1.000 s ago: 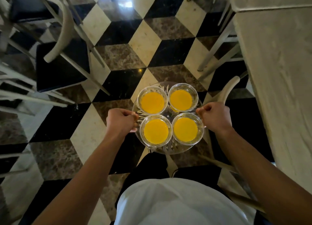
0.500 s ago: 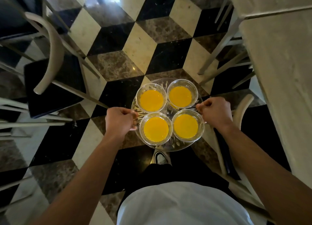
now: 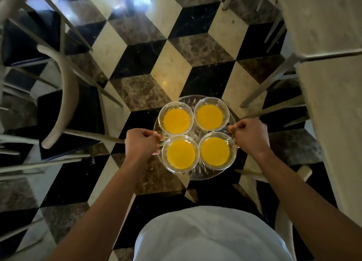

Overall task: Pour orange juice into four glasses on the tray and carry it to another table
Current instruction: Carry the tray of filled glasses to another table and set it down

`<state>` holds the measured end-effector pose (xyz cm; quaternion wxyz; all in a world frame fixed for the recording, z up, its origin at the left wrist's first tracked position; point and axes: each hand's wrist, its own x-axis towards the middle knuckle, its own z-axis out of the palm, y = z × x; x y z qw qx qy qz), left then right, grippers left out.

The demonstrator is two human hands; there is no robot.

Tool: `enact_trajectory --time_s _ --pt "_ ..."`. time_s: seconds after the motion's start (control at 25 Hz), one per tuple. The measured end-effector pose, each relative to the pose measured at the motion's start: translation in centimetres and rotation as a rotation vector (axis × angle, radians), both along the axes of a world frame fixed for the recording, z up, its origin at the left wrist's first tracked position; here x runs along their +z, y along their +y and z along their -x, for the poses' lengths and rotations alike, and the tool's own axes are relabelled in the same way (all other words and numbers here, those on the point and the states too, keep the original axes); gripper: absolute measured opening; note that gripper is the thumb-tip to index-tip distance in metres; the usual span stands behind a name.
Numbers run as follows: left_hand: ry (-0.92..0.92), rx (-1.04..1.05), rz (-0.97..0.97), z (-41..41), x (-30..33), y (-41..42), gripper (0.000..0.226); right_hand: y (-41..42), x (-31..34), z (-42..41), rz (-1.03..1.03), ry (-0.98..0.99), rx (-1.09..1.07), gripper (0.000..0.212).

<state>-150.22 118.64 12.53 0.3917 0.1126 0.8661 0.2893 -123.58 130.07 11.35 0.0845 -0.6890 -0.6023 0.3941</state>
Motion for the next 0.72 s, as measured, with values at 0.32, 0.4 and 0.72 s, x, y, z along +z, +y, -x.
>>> enact_trajectory --time_s 0.32,0.4,0.72 --pt "-0.032 0.037 -0.022 3.3 -0.5 11.2 0.015 11.8 0.1 3.6 -0.026 -0.038 0.04 0.02" --pt "-0.031 0.024 -0.036 4.3 -0.6 14.2 0.014 14.5 -0.1 4.5 -0.022 -0.034 0.029 0.02" --pt "-0.027 -0.07 -0.059 9.9 -1.4 26.1 0.02 24.8 -0.8 9.2 -0.017 -0.069 -0.038 0.03"
